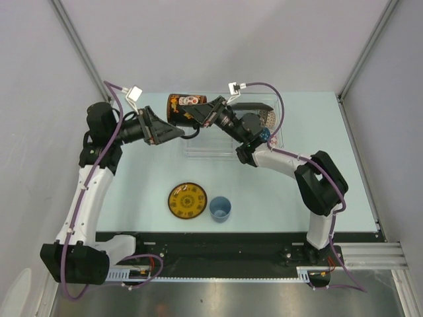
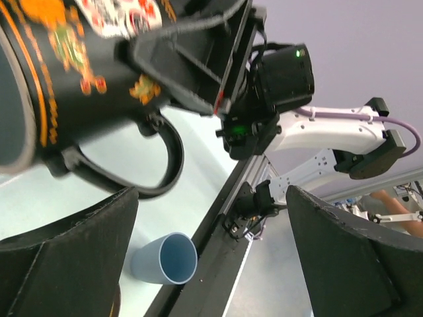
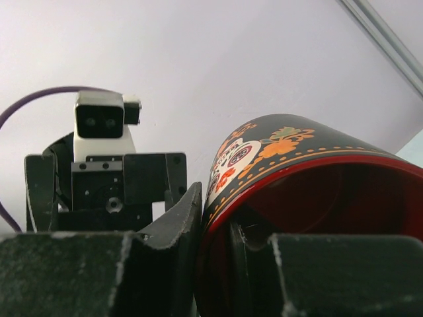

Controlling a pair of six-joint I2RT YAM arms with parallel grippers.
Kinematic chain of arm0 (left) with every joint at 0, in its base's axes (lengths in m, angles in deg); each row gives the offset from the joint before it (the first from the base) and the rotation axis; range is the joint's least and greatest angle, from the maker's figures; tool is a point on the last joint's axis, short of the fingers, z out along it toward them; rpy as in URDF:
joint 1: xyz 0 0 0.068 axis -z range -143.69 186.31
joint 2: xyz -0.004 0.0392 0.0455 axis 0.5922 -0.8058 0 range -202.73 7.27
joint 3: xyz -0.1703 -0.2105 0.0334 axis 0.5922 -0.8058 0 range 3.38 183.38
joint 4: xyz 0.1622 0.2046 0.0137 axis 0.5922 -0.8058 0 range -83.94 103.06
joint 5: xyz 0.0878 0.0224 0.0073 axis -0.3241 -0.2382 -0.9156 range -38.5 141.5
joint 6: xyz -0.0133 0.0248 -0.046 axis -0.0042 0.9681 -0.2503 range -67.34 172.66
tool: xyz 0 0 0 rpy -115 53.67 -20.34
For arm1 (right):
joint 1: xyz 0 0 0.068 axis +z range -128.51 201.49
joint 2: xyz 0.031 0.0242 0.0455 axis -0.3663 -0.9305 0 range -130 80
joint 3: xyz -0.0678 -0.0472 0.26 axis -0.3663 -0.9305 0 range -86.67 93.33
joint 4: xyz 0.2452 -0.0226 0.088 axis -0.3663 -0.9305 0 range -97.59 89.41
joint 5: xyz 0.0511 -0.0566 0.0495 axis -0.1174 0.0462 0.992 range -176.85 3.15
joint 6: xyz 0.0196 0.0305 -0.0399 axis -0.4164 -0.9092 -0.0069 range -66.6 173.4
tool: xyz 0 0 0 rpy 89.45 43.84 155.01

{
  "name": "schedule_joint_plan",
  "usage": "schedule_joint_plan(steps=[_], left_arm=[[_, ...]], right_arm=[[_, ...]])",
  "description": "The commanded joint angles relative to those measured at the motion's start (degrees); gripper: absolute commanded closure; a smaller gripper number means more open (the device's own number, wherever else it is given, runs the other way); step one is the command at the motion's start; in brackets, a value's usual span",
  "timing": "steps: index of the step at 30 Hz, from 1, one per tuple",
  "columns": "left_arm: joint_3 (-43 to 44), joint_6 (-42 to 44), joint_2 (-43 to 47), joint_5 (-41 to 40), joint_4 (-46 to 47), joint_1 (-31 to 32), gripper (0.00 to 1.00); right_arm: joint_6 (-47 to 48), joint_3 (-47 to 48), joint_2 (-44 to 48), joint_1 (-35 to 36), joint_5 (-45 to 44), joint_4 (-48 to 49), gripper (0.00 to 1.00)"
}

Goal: Load the mixed dishes into the dish rack

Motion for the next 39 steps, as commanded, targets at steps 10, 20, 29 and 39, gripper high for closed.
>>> schedule_joint_plan(steps=[10, 20, 29, 39], left_arm=[[3.24, 3.92, 3.03, -4.35, -6.04, 1.36, 0.01], [5.08, -1.18, -3.02, -6.55, 0.21, 5.32, 0.0], [7.54, -3.91, -6.28, -8.04, 1.79, 7.08, 0.0], [7.02, -11.73, -6.46, -8.04, 9.87, 5.5, 0.24]], right_arm=[[-2.07, 10.24, 1.54, -0.7, -0.07, 29.47, 1.0], [-3.57, 11.56, -0.13, 2.29, -1.57, 29.74, 1.0], [-6.29, 15.69, -3.03, 4.84, -2.27, 29.74, 1.0], [-9.64, 13.23, -2.33, 7.82, -3.32, 29.82, 1.0]])
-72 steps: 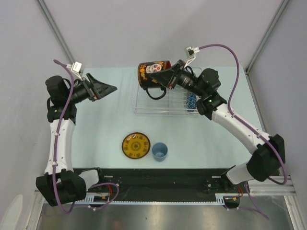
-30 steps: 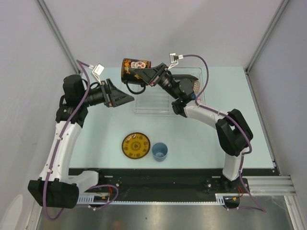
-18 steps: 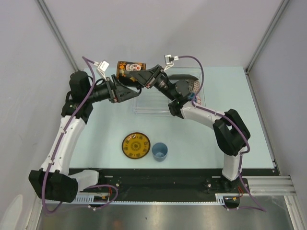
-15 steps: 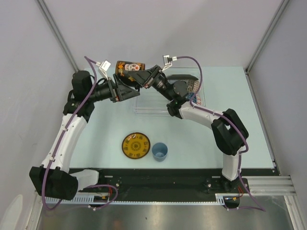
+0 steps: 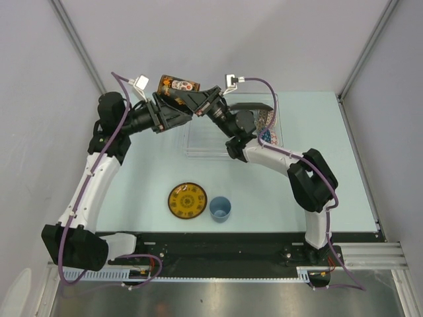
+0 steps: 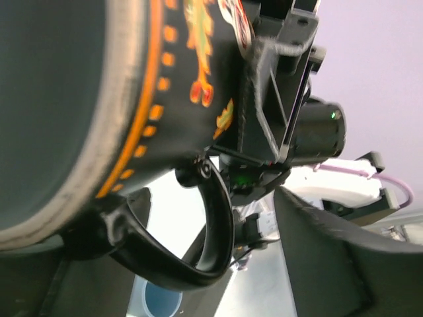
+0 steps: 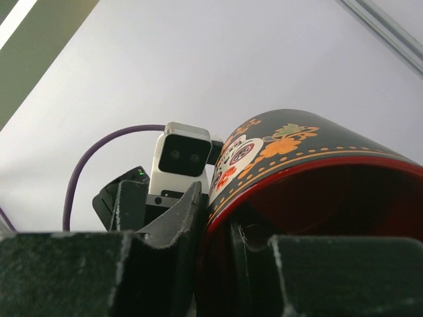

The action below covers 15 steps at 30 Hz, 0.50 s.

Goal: Load the mixed dishes into the dish rack

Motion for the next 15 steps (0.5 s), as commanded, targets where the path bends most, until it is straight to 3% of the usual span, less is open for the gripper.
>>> schedule_joint_plan(steps=[1, 6, 9, 12, 15], left_arm=[[2.23, -4.85, -0.97, 1.03, 7.56, -0.32, 0.26], [4.78, -6.43, -2.38, -0.02, 6.86, -1.55, 0.27], [5.92, -7.31, -3.35, -0.03, 6.94, -2.34, 0.32], [6.19, -7.84, -3.88, 0.32, 7.29, -2.87, 0.42], [5.22, -8.81, -3.7, 0.76, 9.14, -2.96, 0.6]], right_arm=[[-3.49, 2.65, 2.57, 5.33, 2.1, 25.56, 1.0], [-2.79, 3.18, 1.69, 7.97, 1.48, 25.74, 1.0], [-3.49, 3.71, 0.89, 8.76, 0.78, 25.65, 1.0], [-2.8, 4.23, 0.72, 9.55, 1.04, 25.65, 1.0], [-2.79, 5.11, 0.19, 9.47, 0.95, 25.65, 1.0]])
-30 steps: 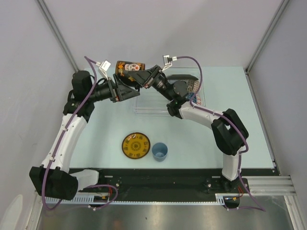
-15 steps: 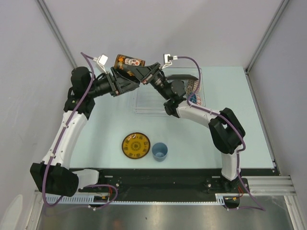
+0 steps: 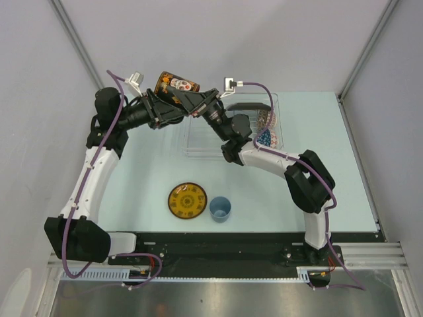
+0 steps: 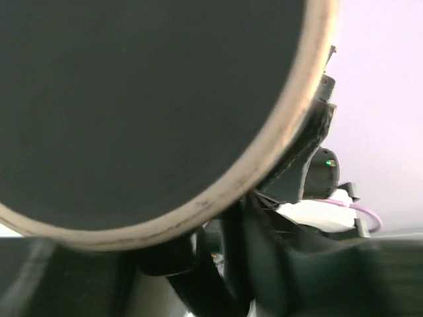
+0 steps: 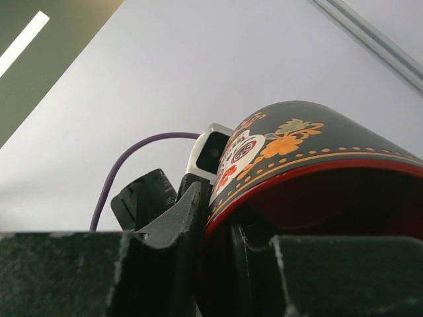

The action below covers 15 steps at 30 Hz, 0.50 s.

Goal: Load the mixed dishes into the dish rack

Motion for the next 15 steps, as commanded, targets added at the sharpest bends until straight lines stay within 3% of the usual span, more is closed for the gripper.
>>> schedule_joint_plan(steps=[1, 8, 15], left_arm=[[2.29, -2.1, -0.51, -0.15, 9.47, 0.26, 0.7], [2.9, -1.05, -0.33, 0.37, 9.12, 0.08, 1.0], [3.25, -2.27, 0.19, 3.09, 12.63, -1.23, 1.0]], right_arm=[[-3.97, 5.24, 0.41, 6.52, 7.94, 23.51, 1.0], [-4.59, 6.65, -0.91, 7.13, 8.38, 23.51, 1.0], [-6.77, 3.32, 0.41, 5.64, 7.77, 23.42, 1.0]])
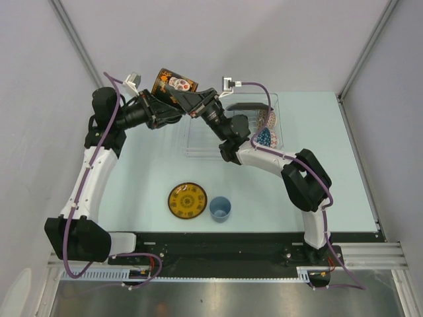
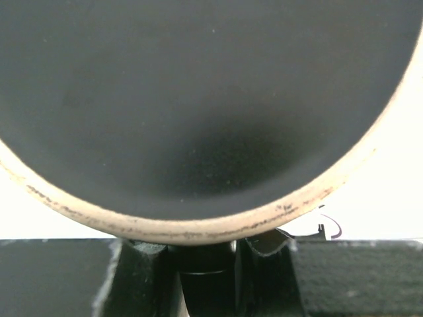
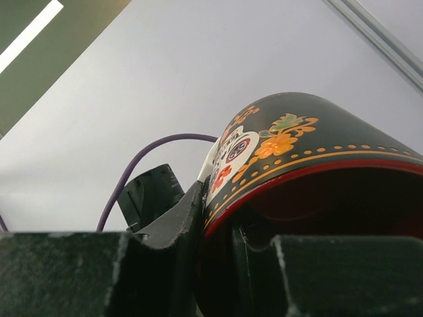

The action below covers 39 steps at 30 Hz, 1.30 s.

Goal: Load the mixed dishes into the dish rack

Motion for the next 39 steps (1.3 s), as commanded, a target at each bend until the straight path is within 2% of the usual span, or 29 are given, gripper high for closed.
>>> schedule_joint_plan(steps=[1, 6, 8, 12, 13, 18, 22, 26, 28, 29, 32, 36, 39], left_arm=[[3.08, 4.31, 0.43, 1.68, 13.99, 0.05, 1.0], [3.52, 3.77, 1.31, 2.91, 15.49, -1.18, 1.0], [3.78, 3.68, 1.57, 3.09, 16.02, -1.53, 1.0], [5.01, 4.73, 2.28, 2.83, 15.67, -2.93, 1.0], [5.45, 5.0, 2.45, 2.39, 15.58, -3.2, 1.0], [7.65, 7.11, 1.93, 2.65, 13.3, -4.96, 1.0], [7.65, 7.72, 2.45, 2.56, 13.03, -5.92, 1.0], [7.91, 8.43, 2.81, 2.65, 12.59, -6.45, 1.0], [7.91, 9.13, 2.98, 2.74, 11.89, -6.45, 1.0], [8.0, 9.57, 3.16, 2.82, 11.37, -6.45, 1.0], [9.14, 13.08, 3.51, 1.86, 7.33, -6.45, 1.0], [11.78, 22.37, 4.12, -3.57, -1.62, -6.28, 1.0], [12.92, 28.88, 4.48, -8.14, -6.02, -5.14, 1.0]], right_arm=[[-10.56, 0.8, 2.4, 4.64, 5.87, 20.51, 0.96], [-14.87, 0.09, 1.69, 3.14, 5.78, 20.6, 0.8], [-15.41, 0.01, 1.43, 2.7, 6.13, 20.51, 0.71], [-15.23, -0.78, 1.6, 2.08, 7.01, 20.51, 0.66], [-15.32, -0.87, 1.69, 1.91, 7.1, 20.43, 0.54], [-14.53, -2.01, 2.74, 0.68, 8.24, 20.34, 0.43], [-14.71, -3.51, 3.54, -0.55, 8.94, 20.34, 0.29], [-14.44, -4.83, 4.15, -1.7, 9.12, 20.34, 0.24], [-14.62, -5.27, 4.15, -2.4, 9.55, 20.34, 0.13], [-14.53, -5.44, 4.41, -2.84, 10.43, 20.25, 0.01], [-15.41, -7.28, 5.03, -4.94, 11.93, 20.25, 0.0], [-15.59, -10.89, 8.97, -8.63, 16.58, 19.02, 0.0], [-13.48, -12.91, 14.14, -11.71, 22.02, 13.94, 0.0]])
